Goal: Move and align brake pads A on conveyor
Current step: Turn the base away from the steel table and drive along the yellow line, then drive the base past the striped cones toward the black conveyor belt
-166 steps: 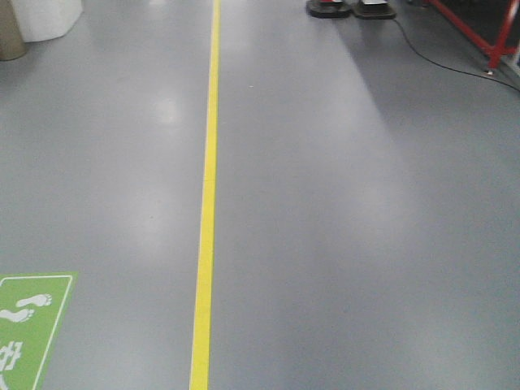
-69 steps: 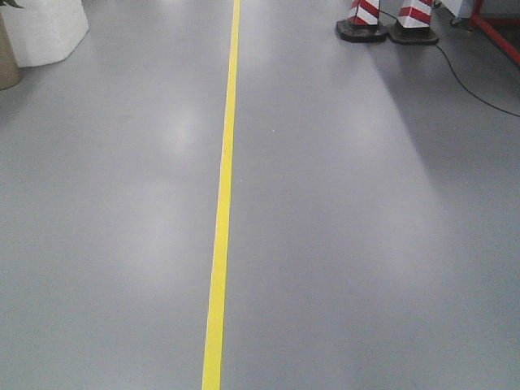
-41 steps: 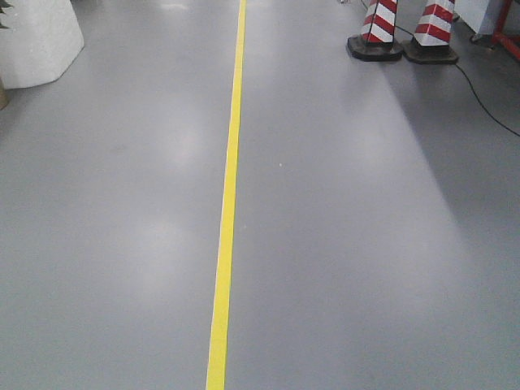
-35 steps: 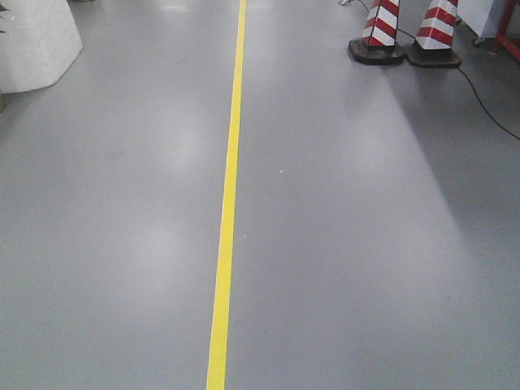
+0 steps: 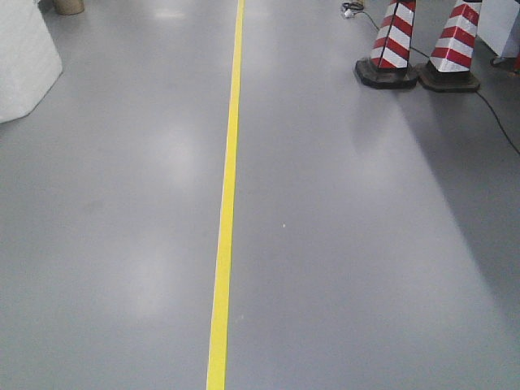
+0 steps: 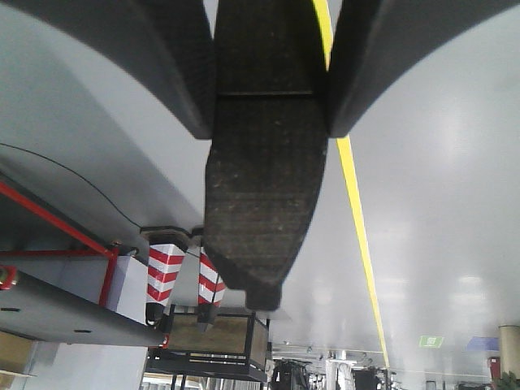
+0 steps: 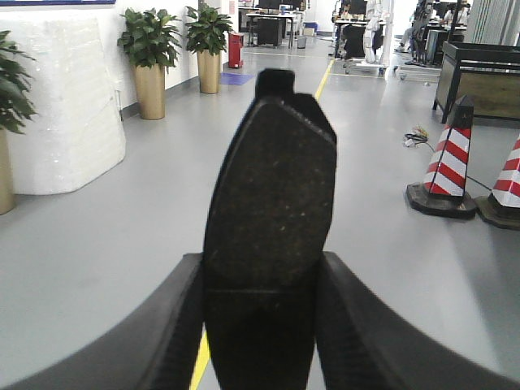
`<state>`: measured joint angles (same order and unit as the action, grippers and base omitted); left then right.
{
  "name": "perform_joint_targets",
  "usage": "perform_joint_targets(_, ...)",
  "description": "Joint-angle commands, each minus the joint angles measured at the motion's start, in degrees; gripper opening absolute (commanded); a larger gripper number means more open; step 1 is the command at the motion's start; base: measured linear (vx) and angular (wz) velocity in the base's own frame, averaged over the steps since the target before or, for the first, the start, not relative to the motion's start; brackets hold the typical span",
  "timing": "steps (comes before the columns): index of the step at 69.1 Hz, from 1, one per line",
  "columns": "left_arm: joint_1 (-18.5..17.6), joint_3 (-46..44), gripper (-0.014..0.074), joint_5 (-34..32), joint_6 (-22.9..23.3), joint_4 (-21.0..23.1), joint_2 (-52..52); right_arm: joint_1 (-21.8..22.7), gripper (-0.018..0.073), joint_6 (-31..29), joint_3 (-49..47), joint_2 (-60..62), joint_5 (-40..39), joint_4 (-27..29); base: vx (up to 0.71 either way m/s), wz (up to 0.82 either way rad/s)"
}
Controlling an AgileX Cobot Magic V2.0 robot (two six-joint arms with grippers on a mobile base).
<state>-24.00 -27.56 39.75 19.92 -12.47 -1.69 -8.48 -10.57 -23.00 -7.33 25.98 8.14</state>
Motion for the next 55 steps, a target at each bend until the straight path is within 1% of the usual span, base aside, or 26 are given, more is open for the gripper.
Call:
perform_joint_targets(1, -0.2, -1.4, -0.0006, -5.7, 0.1, -0.5, -0.9, 0.2, -0.0002, -0.6, -1.5, -0.7, -5.6, 0.0, 0.8, -0.05)
perform_joint_targets(55, -0.2, -1.4, -0.0006, -5.6, 0.1, -0.5, -0.9, 0.2, -0.0002, -0.6, -1.5, -0.7, -5.6, 0.0, 0.83, -0.02)
